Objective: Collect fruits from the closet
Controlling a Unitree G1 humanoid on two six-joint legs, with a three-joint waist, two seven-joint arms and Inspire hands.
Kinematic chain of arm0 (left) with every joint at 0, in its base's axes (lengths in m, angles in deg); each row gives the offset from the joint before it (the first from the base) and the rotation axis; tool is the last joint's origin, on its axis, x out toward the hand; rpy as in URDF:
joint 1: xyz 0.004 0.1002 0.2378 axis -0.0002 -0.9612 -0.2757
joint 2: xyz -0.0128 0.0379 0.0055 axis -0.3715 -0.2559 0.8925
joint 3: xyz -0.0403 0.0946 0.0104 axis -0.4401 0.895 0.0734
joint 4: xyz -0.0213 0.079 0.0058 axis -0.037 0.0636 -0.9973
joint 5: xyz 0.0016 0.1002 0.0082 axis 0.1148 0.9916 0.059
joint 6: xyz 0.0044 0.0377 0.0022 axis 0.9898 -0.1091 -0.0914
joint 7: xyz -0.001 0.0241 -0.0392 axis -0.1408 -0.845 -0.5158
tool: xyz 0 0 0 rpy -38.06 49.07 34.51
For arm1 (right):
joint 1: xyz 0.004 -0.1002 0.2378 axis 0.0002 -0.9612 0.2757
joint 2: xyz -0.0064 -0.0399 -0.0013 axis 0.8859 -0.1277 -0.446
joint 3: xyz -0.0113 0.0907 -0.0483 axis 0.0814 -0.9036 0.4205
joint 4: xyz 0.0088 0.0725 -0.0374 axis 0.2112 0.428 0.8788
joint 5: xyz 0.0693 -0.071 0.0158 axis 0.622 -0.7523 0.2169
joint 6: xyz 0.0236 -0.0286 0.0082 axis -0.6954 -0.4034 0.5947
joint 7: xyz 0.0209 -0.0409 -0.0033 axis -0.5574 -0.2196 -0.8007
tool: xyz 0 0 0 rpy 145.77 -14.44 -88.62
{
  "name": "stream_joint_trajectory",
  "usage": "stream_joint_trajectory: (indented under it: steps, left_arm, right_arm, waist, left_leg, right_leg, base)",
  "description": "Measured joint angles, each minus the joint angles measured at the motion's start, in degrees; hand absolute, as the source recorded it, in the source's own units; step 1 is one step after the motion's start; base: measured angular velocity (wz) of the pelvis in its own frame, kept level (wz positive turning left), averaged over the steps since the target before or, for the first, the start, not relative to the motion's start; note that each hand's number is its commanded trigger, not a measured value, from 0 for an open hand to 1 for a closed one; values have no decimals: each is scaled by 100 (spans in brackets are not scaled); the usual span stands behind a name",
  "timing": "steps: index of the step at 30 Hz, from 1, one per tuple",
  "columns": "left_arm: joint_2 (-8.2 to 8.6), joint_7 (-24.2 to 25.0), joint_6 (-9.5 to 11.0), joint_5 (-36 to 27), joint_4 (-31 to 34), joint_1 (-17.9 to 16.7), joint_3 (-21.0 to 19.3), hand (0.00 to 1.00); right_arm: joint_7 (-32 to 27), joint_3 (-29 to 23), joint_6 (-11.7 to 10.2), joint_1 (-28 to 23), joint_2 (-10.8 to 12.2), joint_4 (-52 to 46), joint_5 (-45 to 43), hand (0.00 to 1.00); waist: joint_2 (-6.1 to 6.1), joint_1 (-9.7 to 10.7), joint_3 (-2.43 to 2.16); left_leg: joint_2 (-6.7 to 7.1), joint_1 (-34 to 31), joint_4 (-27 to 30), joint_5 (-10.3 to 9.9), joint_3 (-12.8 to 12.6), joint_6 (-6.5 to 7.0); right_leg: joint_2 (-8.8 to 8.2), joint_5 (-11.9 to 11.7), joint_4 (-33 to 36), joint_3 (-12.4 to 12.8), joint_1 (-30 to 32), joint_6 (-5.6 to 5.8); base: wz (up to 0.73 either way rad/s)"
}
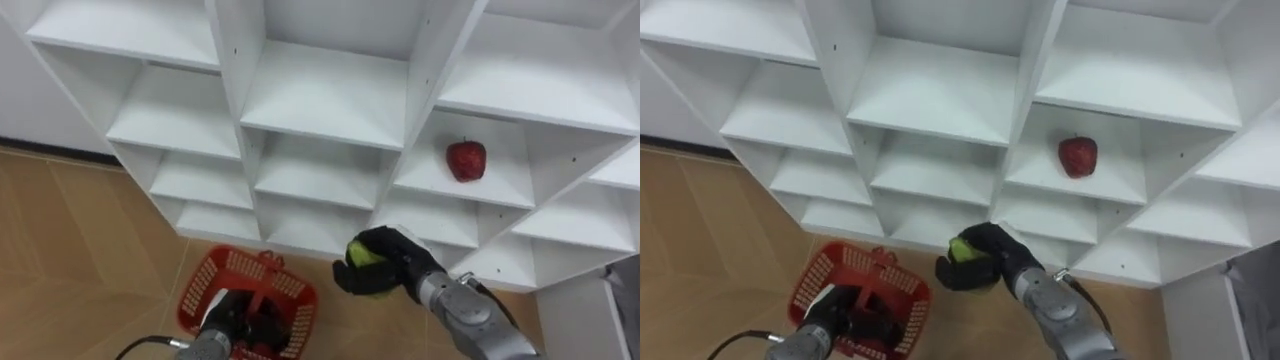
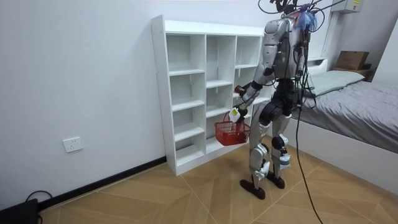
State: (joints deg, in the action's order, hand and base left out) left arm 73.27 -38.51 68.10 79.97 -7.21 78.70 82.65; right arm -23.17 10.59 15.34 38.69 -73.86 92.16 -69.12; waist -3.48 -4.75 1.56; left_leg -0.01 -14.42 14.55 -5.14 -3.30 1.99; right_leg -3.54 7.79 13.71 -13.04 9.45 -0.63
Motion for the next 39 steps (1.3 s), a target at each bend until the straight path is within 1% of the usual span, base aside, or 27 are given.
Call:
stream_joint_trajectory:
  steps: [2, 4, 6, 8, 10, 12, 13, 15, 17, 19, 21, 24, 27, 30, 33, 35, 37, 38, 39]
  left_arm:
    - [1, 0, 46, -7, -28, -1, -1, 100]
    - [5, 3, 62, -11, -31, -1, -6, 100]
    - [7, 11, 82, -46, -25, -1, -5, 100]
    - [37, 37, 104, -287, 14, -7, -1, 100]
    - [64, 83, 108, -336, 155, -18, -3, 100]
    - [66, 102, 144, -397, 330, -33, 27, 100]
    - [66, 103, 183, -485, 455, -33, 105, 100]
    - [72, 136, 254, -615, 566, -33, 124, 100]
    - [108, 204, 308, -654, 614, -36, 177, 100]
    - [101, 261, 312, -663, 614, -40, 229, 100]
    - [102, 273, 313, -667, 614, -40, 247, 100]
    - [95, 274, 318, -671, 613, -60, 342, 100]
    - [98, 273, 322, -695, 613, -87, 447, 100]
    - [96, 342, 332, -831, 614, -91, 521, 100]
    - [96, 445, 362, -894, 644, -95, 517, 100]
    - [86, 503, 405, -1114, 770, -113, 526, 100]
    - [74, 507, 472, -1125, 914, -143, 527, 100]
    - [72, 509, 549, -1125, 960, -147, 529, 100]
    - [71, 509, 565, -1125, 989, -147, 532, 100]
  right_arm:
    - [41, -3, -34, 6, 105, -120, 4, 100]
    - [86, -1, -34, 5, 150, -155, 4, 100]
    - [106, -2, -34, 5, 164, -163, 11, 100]
    - [99, -10, -36, 2, 164, -201, 66, 100]
    - [98, -50, -102, -3, 180, -204, 65, 100]
    - [82, -49, -170, -39, 179, -184, 76, 100]
    - [39, -50, -208, -96, 169, -180, 127, 100]
    - [-16, -50, -209, -148, 159, -153, 206, 100]
    - [-76, -50, -209, -241, 127, -137, 219, 100]
    - [-121, -50, -209, -298, 112, -135, 222, 100]
    - [-151, -51, -209, -321, 99, -126, 227, 100]
    - [-228, -66, -220, -291, 116, 70, 231, 100]
    - [-309, -65, -220, -292, 133, 302, 236, 100]
    - [-401, -99, -221, -292, 142, 406, 361, 100]
    - [-435, -232, -288, -291, 169, 444, 451, 100]
    - [-463, -265, -401, -285, 148, 445, 459, 100]
    - [-475, -298, -485, -281, 156, 481, 539, 100]
    - [-484, -320, -506, -279, 175, 513, 617, 100]
    - [-503, -322, -509, -277, 178, 519, 634, 100]
  waist:
    - [34, 14, 9]
    - [54, 17, 20]
    - [56, 22, 19]
    - [61, 54, 17]
    - [66, 87, 16]
    - [87, 125, 12]
    - [111, 141, 7]
    - [177, 152, -1]
    - [243, 157, -30]
    - [268, 157, -38]
    - [273, 169, -36]
    - [274, 277, -35]
    - [274, 303, -33]
    - [282, 308, -28]
    - [289, 313, -24]
    - [322, 323, -2]
    - [357, 330, 20]
    - [375, 332, 31]
    - [384, 332, 37]
  left_leg:
    - [-18, 2, 2, -4, -33, -7]
    - [-21, 1, -1, -4, -51, -8]
    - [-19, -12, -3, -4, -59, -8]
    - [-17, -32, -12, -4, -57, -7]
    - [-16, -54, -11, -4, -54, -7]
    - [-15, -58, -12, -6, -61, -4]
    - [-15, -61, -12, -7, -67, -3]
    - [-15, -60, -17, -8, -76, -2]
    - [-20, -13, -77, -7, -119, -3]
    - [-28, 16, -99, -6, -153, -4]
    - [-35, 17, -106, -6, -172, -5]
    - [-26, 16, -115, -6, -172, -4]
    - [-18, 16, -127, -7, -177, -3]
    - [-23, 13, -143, -6, -178, -3]
    - [-27, 2, -154, -5, -188, -5]
    - [-23, -3, -154, -6, -189, -5]
    - [-19, -3, -156, -6, -196, -4]
    - [-20, -2, -156, -6, -197, -4]
    - [-21, -2, -155, -6, -197, -4]
  right_leg:
    - [12, -2, -9, 26, 15, -4]
    - [13, -4, -8, 36, 29, -7]
    - [9, -6, 2, 31, 53, -11]
    - [6, -14, 8, 38, 65, -8]
    - [5, -14, 7, 43, 89, -8]
    - [5, -13, 3, 46, 89, -7]
    - [1, -13, 2, 45, 88, -7]
    - [0, -14, 2, 50, 88, -6]
    - [-2, -14, 3, 77, 89, -6]
    - [10, -13, 4, 128, 89, -7]
    - [14, -13, 5, 146, 101, -8]
    - [11, -9, 4, 146, 100, -2]
    - [21, -6, 0, 157, 108, 3]
    - [19, -5, -7, 163, 122, 2]
    - [15, -4, -9, 170, 143, 1]
    - [10, -4, -14, 163, 138, 0]
    - [9, -4, -14, 163, 138, 1]
    - [5, -4, -13, 163, 138, 1]
    - [4, -4, -13, 164, 139, 1]
  base:
    - [-6]
    - [-5]
    - [-2]
    - [0]
    - [0]
    - [0]
    - [0]
    - [-2]
    - [-9]
    - [-11]
    - [-4]
    - [0]
    - [0]
    - [0]
    - [0]
    - [0]
    - [0]
    - [0]
    - [0]
